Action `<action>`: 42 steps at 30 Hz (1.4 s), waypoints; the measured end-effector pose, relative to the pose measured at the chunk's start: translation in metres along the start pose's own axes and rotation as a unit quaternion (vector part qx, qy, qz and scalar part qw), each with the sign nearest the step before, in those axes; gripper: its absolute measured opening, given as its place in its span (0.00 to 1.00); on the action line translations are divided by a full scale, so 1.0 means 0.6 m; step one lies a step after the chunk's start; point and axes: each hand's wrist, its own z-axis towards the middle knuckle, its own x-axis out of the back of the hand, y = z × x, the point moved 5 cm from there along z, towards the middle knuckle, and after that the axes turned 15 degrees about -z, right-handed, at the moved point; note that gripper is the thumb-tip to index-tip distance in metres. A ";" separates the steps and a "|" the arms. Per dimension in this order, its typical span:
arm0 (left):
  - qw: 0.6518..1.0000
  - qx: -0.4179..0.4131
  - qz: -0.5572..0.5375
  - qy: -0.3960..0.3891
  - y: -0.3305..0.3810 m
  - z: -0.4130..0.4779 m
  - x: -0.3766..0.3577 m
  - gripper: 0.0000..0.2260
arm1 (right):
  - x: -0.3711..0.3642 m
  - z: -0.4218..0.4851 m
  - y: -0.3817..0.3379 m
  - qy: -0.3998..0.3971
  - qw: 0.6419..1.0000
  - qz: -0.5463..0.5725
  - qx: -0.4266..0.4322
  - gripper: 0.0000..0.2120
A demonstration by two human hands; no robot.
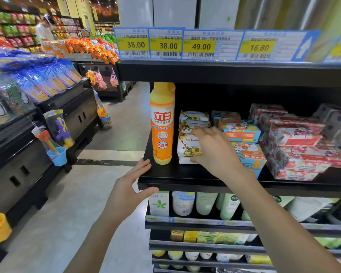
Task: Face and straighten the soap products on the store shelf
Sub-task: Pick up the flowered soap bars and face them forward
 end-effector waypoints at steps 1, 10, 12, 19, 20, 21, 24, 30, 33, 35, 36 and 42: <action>1.000 -0.005 0.014 -0.002 0.004 -0.001 -0.001 0.33 | 0.000 -0.004 0.000 0.007 1.000 0.009 0.000 0.38; 0.992 -0.119 0.025 0.045 0.079 -0.034 -0.002 0.15 | 0.012 -0.066 -0.010 0.120 0.988 0.093 -0.019 0.38; 0.991 -0.119 -0.036 0.042 0.103 -0.045 -0.010 0.14 | 0.017 -0.081 -0.009 0.131 0.986 0.103 -0.018 0.38; 0.959 0.026 -0.279 -0.052 0.155 -0.032 -0.080 0.30 | 0.026 -0.129 0.003 0.180 0.973 0.144 -0.006 0.38; 0.951 0.033 -0.304 -0.047 0.162 -0.029 -0.088 0.28 | 0.027 -0.134 0.005 0.180 0.973 0.146 0.001 0.38; 0.945 0.037 -0.321 -0.039 0.168 -0.026 -0.095 0.26 | 0.026 -0.137 0.007 0.178 0.973 0.148 0.006 0.38; 0.937 0.033 -0.348 -0.021 0.182 -0.023 -0.110 0.18 | 0.026 -0.144 0.018 0.164 0.973 0.163 0.014 0.38; 0.921 0.004 -0.390 -0.010 0.205 -0.019 -0.131 0.19 | 0.042 -0.156 0.071 0.114 0.928 0.355 -0.016 0.41; 0.921 -0.006 -0.390 0.002 0.214 -0.019 -0.142 0.20 | 0.040 -0.165 0.104 0.113 0.866 0.484 -0.061 0.39; 0.923 -0.009 -0.386 0.005 0.221 -0.023 -0.147 0.21 | 0.042 -0.171 0.120 0.123 0.834 0.534 -0.069 0.36; 0.922 -0.011 -0.386 0.005 0.224 -0.024 -0.149 0.21 | 0.043 -0.172 0.126 0.125 0.825 0.547 -0.073 0.34; 0.911 -0.022 -0.411 -0.011 0.231 -0.030 -0.156 0.22 | 0.040 -0.179 0.140 0.084 0.783 0.607 -0.109 0.25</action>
